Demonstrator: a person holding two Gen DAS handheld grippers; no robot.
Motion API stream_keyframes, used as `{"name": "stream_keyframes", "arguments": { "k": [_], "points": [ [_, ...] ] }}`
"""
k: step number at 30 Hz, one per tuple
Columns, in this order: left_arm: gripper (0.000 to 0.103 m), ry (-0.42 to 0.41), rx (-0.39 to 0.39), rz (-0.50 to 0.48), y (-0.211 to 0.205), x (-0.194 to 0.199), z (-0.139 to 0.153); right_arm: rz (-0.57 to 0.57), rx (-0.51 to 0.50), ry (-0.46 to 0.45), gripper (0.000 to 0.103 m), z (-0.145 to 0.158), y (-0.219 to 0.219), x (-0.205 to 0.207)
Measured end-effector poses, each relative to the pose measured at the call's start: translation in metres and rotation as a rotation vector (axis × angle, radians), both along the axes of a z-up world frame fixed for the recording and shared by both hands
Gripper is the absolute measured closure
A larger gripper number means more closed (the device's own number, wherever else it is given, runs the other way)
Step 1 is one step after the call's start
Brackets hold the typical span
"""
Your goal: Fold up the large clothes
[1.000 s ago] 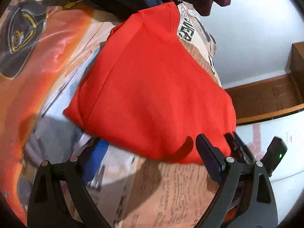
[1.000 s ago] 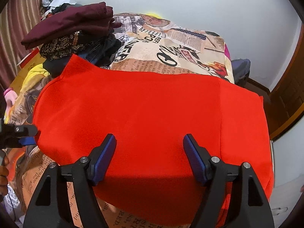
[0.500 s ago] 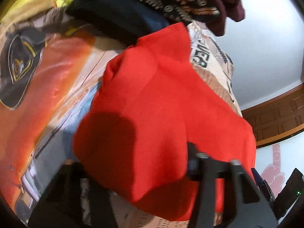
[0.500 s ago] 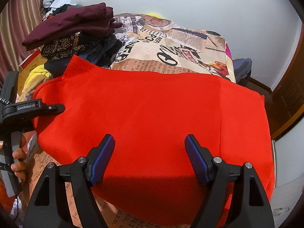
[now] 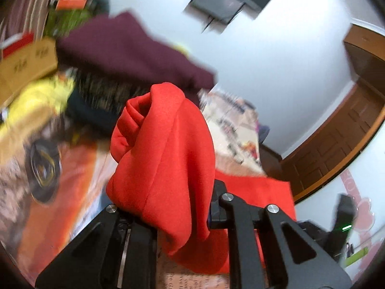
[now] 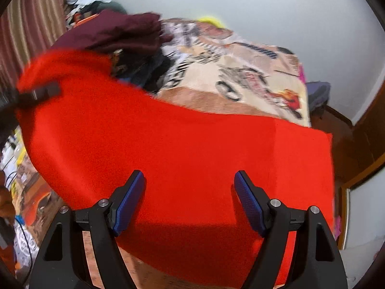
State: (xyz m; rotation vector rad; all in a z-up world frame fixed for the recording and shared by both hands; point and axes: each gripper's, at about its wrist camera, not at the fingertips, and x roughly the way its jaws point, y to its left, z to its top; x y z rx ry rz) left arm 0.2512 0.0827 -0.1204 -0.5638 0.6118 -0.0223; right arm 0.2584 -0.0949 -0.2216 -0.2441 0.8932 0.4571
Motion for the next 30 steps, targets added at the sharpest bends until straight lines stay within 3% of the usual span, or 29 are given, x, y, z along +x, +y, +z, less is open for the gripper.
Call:
{"name": "stream_keyframes", "arguments": {
  "k": [3,6,10,14,18,22,26,30],
  "points": [
    [0.089,-0.060,0.086,-0.004,-0.012,-0.005,0.028,0.037,0.044,0.047,0.029,-0.013,0.018,-0.003],
    [0.090,-0.094,0.157,0.007,-0.019,-0.004,0.045,0.075,0.157,0.158,0.029,-0.029,0.036,0.001],
    [0.091,-0.073,0.171,0.005,-0.022,0.009,0.049,0.118,0.257,0.304,0.029,-0.042,0.048,0.008],
    [0.091,-0.067,0.177,-0.036,-0.040,0.013,0.046,0.113,0.277,0.244,0.029,-0.027,0.030,-0.001],
    [0.093,-0.080,0.188,-0.110,-0.075,0.025,0.045,0.014,0.215,0.102,0.029,-0.001,-0.018,-0.013],
    [0.097,-0.071,0.177,-0.228,-0.128,0.042,0.032,-0.132,0.238,0.046,0.029,0.012,-0.085,-0.024],
    [0.099,0.012,0.191,-0.413,-0.197,0.051,-0.008,-0.297,0.237,0.032,0.029,0.009,-0.143,-0.035],
    [0.099,0.124,0.202,-0.535,-0.232,0.045,-0.052,-0.371,0.247,0.057,0.029,0.002,-0.173,-0.044]
  ]
}}
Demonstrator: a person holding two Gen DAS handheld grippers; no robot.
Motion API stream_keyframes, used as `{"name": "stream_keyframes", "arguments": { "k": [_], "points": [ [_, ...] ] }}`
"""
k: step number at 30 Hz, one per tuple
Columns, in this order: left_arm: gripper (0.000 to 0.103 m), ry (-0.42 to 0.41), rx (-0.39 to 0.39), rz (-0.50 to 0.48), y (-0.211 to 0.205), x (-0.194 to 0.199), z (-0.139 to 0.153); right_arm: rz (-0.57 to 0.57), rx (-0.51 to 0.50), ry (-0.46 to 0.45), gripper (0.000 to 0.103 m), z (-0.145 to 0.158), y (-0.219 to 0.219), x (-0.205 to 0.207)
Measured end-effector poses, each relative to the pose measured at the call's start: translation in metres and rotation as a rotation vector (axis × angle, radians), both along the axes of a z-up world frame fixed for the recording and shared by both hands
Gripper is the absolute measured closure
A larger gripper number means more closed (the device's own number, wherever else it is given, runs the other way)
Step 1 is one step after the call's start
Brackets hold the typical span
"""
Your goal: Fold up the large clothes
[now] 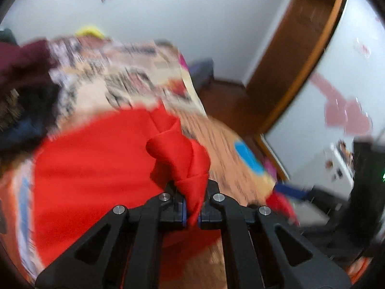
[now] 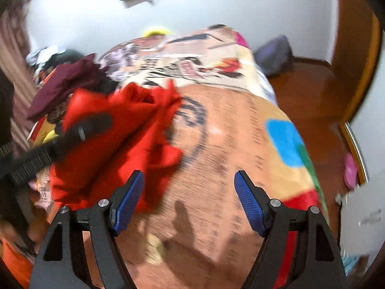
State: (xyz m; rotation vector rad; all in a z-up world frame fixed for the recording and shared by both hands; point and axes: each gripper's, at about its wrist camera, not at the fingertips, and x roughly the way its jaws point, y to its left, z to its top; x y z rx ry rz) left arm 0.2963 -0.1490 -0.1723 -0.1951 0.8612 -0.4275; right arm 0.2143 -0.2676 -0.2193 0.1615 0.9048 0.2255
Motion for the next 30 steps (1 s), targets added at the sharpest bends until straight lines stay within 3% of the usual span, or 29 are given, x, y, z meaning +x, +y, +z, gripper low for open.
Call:
{"name": "stream_keyframes", "arguments": {
  "k": [5,7,9,14,21,25,28,30],
  "points": [
    [0.098,0.032,0.065,-0.057,-0.005,-0.018,-0.015,0.000,-0.004,-0.006,0.029,0.004,-0.007,-0.011],
    [0.091,0.002,0.119,-0.052,0.000,-0.028,-0.009,0.016,0.000,-0.023,0.029,0.009,-0.004,-0.010],
    [0.070,-0.015,0.152,-0.061,0.002,-0.035,-0.003,0.028,0.011,-0.039,0.029,0.015,-0.003,-0.011],
    [0.044,-0.088,0.166,-0.028,0.030,-0.050,0.018,0.079,0.028,-0.093,0.029,0.035,0.019,-0.011],
    [0.034,-0.179,0.214,0.133,0.098,-0.050,0.030,0.218,0.035,-0.137,0.029,0.050,0.078,0.000],
    [0.034,-0.112,0.288,0.204,0.131,-0.031,0.003,0.283,0.038,-0.120,0.029,0.035,0.109,0.014],
    [0.034,-0.020,0.283,0.205,0.144,-0.018,-0.028,0.246,-0.007,-0.076,0.029,0.013,0.123,0.031],
    [0.034,0.053,0.270,0.180,0.145,-0.012,-0.051,0.226,0.018,-0.038,0.029,0.000,0.123,0.041]
  ]
}}
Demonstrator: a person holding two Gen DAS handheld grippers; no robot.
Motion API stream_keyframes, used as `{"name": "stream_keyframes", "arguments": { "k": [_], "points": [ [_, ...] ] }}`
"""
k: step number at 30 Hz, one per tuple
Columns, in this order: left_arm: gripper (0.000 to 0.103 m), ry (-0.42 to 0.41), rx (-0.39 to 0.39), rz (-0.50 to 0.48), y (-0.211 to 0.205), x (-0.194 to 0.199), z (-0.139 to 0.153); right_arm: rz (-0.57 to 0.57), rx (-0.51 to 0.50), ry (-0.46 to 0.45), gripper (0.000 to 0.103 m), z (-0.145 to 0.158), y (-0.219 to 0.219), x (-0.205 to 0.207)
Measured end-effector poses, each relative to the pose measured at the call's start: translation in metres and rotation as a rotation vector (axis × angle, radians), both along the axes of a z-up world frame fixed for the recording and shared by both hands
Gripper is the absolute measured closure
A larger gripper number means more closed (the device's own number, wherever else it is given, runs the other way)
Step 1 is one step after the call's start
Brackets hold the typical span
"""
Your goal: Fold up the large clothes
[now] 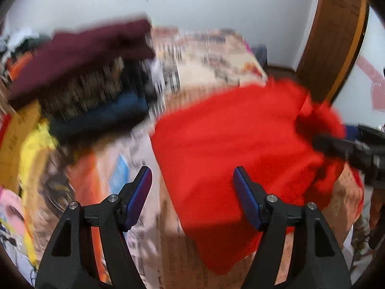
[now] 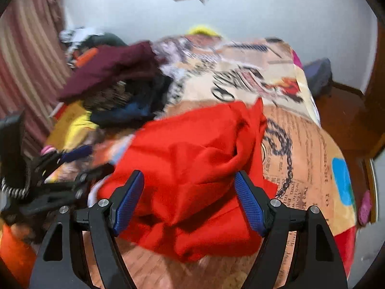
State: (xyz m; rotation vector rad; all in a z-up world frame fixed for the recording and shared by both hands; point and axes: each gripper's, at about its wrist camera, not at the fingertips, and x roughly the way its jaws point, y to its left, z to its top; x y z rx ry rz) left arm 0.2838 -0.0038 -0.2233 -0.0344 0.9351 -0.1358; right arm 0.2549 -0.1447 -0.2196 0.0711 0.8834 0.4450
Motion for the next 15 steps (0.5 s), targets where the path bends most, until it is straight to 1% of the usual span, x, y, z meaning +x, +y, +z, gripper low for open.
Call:
{"name": "stream_keyframes", "arguments": {
  "k": [2,4,6,7,9,10,11,13,15],
  "points": [
    [0.033,0.043,-0.036,-0.006,0.001,0.001,-0.019,0.000,0.048,0.043,0.029,-0.010,-0.004,0.008],
    [0.033,0.053,-0.060,0.002,0.001,-0.001,-0.031,0.018,0.093,0.058,0.033,-0.014,-0.008,0.013],
    [0.032,0.042,-0.069,0.006,-0.001,-0.004,-0.034,0.017,0.097,0.045,0.049,-0.011,-0.009,0.012],
    [0.031,0.038,-0.070,0.007,-0.002,-0.005,-0.035,0.019,0.100,0.044,0.054,-0.010,-0.010,0.013],
    [0.031,0.038,-0.074,0.013,0.001,-0.006,-0.036,0.015,0.102,0.037,0.074,-0.005,-0.012,0.013],
    [0.031,0.039,-0.074,0.014,0.000,-0.007,-0.035,0.011,0.098,0.027,0.080,-0.002,-0.012,0.012],
    [0.031,0.039,-0.071,0.012,0.000,-0.008,-0.034,0.010,0.093,0.015,0.089,0.002,-0.013,0.011],
    [0.031,0.036,-0.064,0.006,-0.001,-0.008,-0.032,0.032,0.085,-0.026,0.092,0.014,-0.012,0.001],
    [0.031,0.039,-0.039,-0.016,-0.004,-0.011,-0.028,0.055,0.048,-0.089,0.094,0.024,-0.008,-0.015]
  ]
}}
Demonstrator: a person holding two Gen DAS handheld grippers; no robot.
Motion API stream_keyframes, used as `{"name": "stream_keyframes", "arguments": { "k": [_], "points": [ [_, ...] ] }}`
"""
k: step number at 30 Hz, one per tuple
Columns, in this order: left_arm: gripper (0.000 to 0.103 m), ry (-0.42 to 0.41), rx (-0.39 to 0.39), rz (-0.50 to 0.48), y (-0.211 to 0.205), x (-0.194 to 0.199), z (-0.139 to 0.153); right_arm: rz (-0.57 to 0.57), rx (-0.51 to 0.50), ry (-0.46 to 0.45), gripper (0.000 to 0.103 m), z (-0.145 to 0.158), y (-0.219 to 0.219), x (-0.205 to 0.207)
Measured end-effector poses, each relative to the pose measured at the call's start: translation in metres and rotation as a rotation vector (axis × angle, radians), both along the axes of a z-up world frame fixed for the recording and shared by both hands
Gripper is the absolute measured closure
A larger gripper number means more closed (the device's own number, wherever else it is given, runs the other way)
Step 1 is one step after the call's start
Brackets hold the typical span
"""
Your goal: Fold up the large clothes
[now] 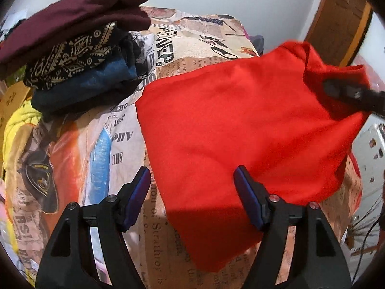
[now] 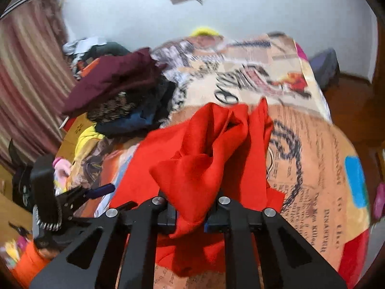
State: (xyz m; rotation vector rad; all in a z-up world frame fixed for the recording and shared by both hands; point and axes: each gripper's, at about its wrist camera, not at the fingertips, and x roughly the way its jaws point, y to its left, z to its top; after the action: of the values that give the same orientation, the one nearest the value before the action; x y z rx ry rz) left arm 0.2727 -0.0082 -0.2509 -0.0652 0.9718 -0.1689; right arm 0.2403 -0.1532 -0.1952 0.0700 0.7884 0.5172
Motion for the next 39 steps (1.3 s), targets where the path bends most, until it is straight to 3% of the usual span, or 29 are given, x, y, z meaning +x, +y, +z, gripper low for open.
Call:
{"name": "stream_keyframes", "arguments": {
  "k": [5,14,16,18,20,26,28,30,34,39],
  "points": [
    [0.031,0.004,0.018,-0.038,-0.005,-0.010,0.007,-0.005,-0.016,-0.046,0.095,0.003,-0.010,-0.031],
    [0.029,-0.029,0.072,-0.074,-0.025,-0.030,0.004,-0.123,0.053,0.138,0.095,-0.051,-0.063,-0.028],
    [0.029,-0.033,0.082,-0.063,-0.027,-0.034,0.001,-0.141,0.056,0.144,0.090,-0.055,-0.069,-0.030],
    [0.029,-0.037,0.093,-0.056,-0.028,-0.036,0.000,-0.156,0.033,0.135,0.076,-0.052,-0.072,-0.032],
    [0.029,-0.039,0.105,-0.052,-0.028,-0.038,0.001,-0.137,-0.002,0.147,0.068,-0.046,-0.069,-0.030],
    [0.030,-0.059,0.170,-0.047,-0.030,-0.034,0.013,-0.070,-0.075,0.095,0.061,-0.017,-0.053,-0.025],
    [0.030,-0.072,0.176,-0.033,-0.027,-0.032,0.018,-0.050,-0.056,0.061,0.054,-0.006,-0.047,-0.020],
    [0.030,-0.083,0.181,-0.020,-0.024,-0.030,0.022,-0.043,-0.022,0.044,0.039,0.002,-0.042,-0.013],
    [0.030,-0.113,0.200,0.026,-0.014,-0.022,0.030,-0.051,-0.026,0.052,0.036,0.001,-0.027,0.006],
    [0.030,-0.049,0.068,0.078,0.012,-0.003,0.024,-0.065,-0.032,0.191,0.036,-0.031,-0.029,0.036]
  ]
}}
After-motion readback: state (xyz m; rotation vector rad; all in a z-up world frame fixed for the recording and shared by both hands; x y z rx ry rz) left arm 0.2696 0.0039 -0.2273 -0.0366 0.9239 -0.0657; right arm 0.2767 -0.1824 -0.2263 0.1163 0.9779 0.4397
